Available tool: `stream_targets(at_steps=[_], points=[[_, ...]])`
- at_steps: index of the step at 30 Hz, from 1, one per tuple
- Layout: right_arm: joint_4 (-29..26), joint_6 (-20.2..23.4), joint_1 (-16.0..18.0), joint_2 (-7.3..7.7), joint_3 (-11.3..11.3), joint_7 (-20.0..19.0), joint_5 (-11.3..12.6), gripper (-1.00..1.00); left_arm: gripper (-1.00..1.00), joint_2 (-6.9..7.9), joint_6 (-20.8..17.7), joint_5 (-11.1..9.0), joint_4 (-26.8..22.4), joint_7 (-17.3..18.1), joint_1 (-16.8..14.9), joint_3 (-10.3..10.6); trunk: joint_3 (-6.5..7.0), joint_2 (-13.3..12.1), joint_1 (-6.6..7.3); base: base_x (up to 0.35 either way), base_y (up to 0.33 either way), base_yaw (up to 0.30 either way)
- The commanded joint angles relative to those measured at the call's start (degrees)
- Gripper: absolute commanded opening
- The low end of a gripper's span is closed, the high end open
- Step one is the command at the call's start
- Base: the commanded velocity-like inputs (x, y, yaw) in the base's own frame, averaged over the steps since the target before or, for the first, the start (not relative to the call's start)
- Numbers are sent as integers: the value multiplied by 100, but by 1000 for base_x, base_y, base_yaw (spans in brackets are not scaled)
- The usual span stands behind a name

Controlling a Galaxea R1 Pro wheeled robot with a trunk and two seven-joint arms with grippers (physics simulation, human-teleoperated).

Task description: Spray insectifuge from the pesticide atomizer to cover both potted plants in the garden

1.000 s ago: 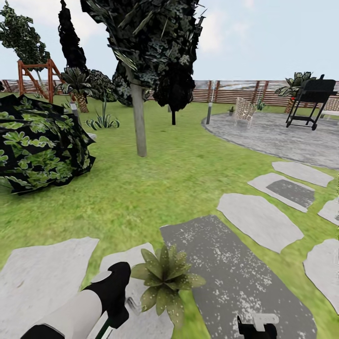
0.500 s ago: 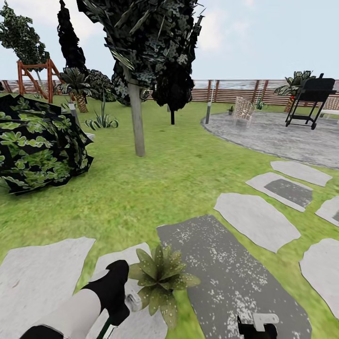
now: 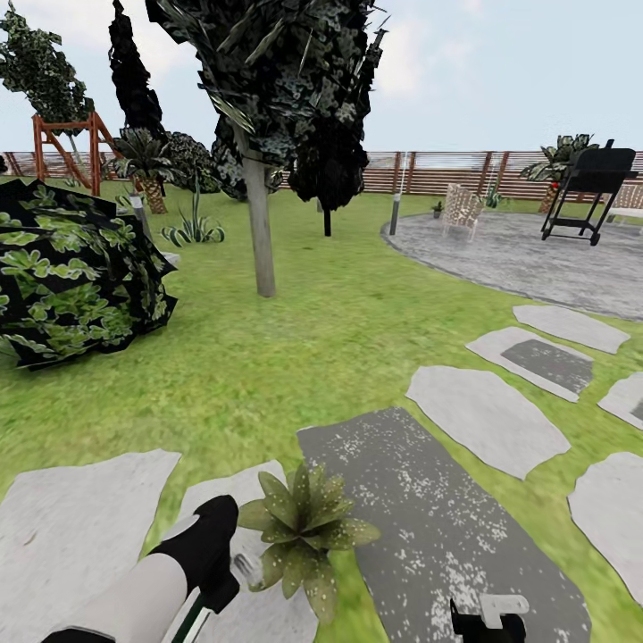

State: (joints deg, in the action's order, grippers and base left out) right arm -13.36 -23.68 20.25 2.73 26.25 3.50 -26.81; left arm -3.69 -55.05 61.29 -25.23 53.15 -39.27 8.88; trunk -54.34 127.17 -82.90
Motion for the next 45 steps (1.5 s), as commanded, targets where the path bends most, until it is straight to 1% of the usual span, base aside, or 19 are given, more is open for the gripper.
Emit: stream_targets(at_steps=[1,14,23,27,29,31,33,35,37,39,41,45], points=[[9,-22,5,-1,30,27,-61,100,-100,6,-15,48,-21,48,-1,12,-5,2,1,-54,25,0],[9,-22,5,-1,30,24,-61,100,-100,0,-23,35,-96,46,-10,-15,-5,2,1,-155,232,-7],[9,-22,5,-1,30,25,-61,100,-100,-13,-23,32,-130,45,-41,-26,-5,2,1,94,306,-268],[9,-22,5,-1,30,27,-61,100,-100,13,-30,-3,-132,86,-102,-27,-5,2,1,200,297,-298],[9,-22,5,-1,30,28,-61,100,-100,28,-36,10,-126,110,-281,-24,-5,2,1,218,286,-269],[9,-22,5,-1,30,28,-61,100,-100,72,-40,16,-64,207,-613,-6,-5,2,1,238,249,-191],[9,-22,5,-1,30,27,-61,100,-100,57,-45,27,-37,238,-693,12,-5,2,1,252,201,-58],[9,-22,5,-1,30,22,-61,100,-100,41,-42,29,-29,246,-715,76,-5,2,1,179,68,-15],[9,-22,5,2,30,20,-61,100,-100,39,-43,24,-27,254,-727,343,-5,2,1,33,11,-2],[9,-22,5,2,30,22,-61,100,-100,32,-42,18,-25,257,-712,452,-5,2,1,7,2,-1],[9,-22,5,6,30,22,-61,100,-100,34,-35,16,-20,262,-679,487,-5,2,1,2,1,0],[9,-24,5,8,30,21,-61,100,-100,66,-19,0,22,273,-634,492,-5,2,1,0,0,0]])
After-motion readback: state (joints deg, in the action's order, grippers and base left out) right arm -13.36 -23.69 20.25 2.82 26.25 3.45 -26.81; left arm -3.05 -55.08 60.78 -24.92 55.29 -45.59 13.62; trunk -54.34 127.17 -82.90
